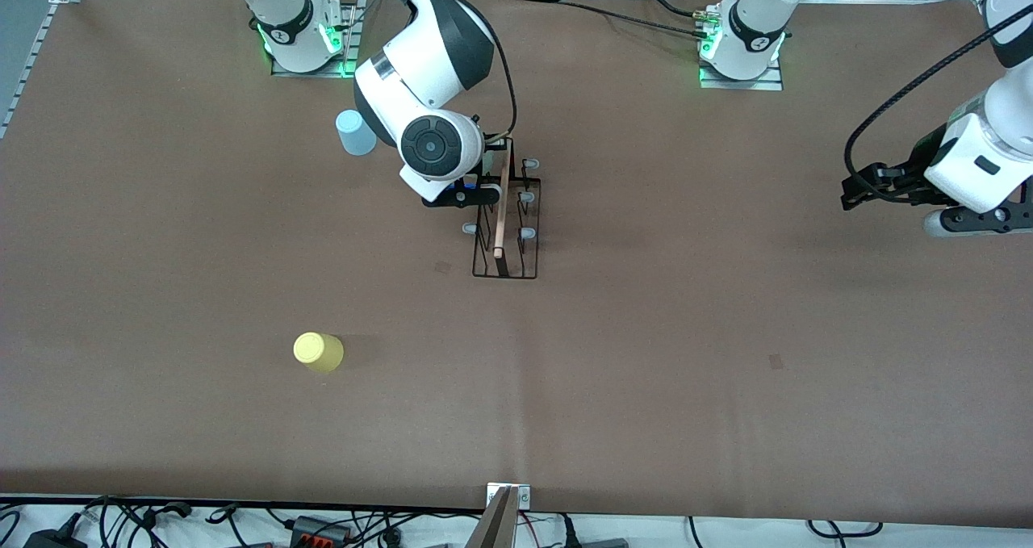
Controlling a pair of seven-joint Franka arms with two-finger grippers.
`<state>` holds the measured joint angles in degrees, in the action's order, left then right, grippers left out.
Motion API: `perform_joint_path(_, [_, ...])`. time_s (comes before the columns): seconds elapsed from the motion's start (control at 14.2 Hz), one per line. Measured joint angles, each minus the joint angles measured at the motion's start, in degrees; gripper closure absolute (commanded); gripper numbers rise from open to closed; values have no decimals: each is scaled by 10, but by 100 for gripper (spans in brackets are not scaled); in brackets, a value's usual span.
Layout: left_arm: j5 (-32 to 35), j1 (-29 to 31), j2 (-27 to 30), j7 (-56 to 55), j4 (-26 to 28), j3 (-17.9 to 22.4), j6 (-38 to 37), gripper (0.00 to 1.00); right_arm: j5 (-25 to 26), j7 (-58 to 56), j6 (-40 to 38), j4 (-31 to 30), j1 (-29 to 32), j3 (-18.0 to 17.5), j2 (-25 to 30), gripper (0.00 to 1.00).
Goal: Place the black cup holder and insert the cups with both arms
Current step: 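Release the rack with the left gripper while the right gripper carries the cup, then hang the teal cup on a rack peg and open the right gripper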
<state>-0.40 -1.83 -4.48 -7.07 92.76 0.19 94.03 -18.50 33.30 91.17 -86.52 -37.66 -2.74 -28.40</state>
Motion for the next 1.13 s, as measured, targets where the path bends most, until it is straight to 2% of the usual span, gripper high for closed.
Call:
perform_joint_path(0.21, [-1, 54, 0, 1, 3, -54, 7, 0, 0, 1, 0, 0, -1, 0, -5, 68])
perform_joint_path(0.85, [-1, 59, 2, 1, 3, -63, 14, 0, 0, 1, 15, -1, -2, 0, -29, 67])
perform_joint_path(0.92, [-1, 60, 2, 1, 3, -63, 14, 0, 0, 1, 18, -1, -3, 0, -35, 64])
perform_joint_path(0.99, [-1, 61, 2, 1, 3, -63, 14, 0, 0, 1, 23, -1, -4, 0, -42, 45])
perform_joint_path(1.06, [-1, 61, 2, 1, 3, -63, 14, 0, 0, 1, 27, -2, -5, 0, -49, 0])
perform_joint_path(1.13, [-1, 61, 2, 1, 3, -63, 14, 0, 0, 1, 31, -2, -6, 0, -54, 0])
